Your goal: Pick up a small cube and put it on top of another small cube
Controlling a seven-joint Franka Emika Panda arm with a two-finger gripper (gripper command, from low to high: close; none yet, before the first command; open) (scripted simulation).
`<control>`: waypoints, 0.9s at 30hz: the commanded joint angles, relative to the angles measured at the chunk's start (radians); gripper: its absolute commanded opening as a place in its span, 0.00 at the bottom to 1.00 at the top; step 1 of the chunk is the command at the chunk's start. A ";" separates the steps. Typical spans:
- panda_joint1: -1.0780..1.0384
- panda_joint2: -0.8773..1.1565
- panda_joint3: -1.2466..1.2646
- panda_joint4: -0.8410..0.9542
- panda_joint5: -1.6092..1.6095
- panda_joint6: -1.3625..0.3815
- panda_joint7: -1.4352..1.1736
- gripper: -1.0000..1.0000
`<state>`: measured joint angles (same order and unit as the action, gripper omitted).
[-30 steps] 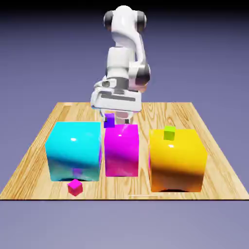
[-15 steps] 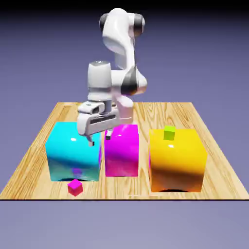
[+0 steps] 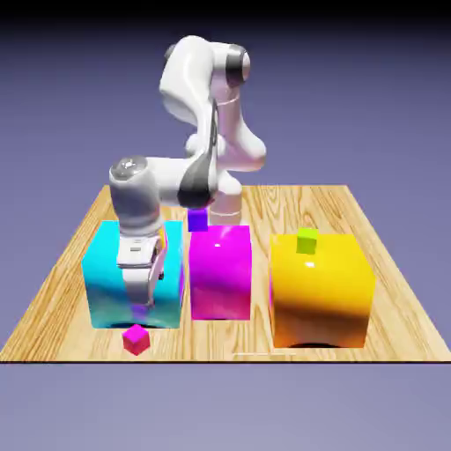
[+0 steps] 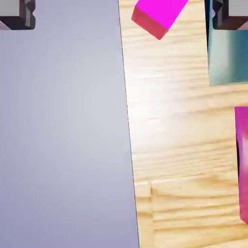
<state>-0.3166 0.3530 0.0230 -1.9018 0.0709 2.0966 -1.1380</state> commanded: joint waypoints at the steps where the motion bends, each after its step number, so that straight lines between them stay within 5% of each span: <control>1: -0.008 0.021 0.001 0.021 0.002 -0.022 -0.044 0.50; 24: -0.183 0.513 0.013 0.505 0.039 -0.522 -1.044 0.50; 27: -0.180 0.517 0.013 0.468 0.041 -0.482 -1.046 0.50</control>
<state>-0.4970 0.8697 0.0362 -1.4334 0.1119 1.6143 -2.1844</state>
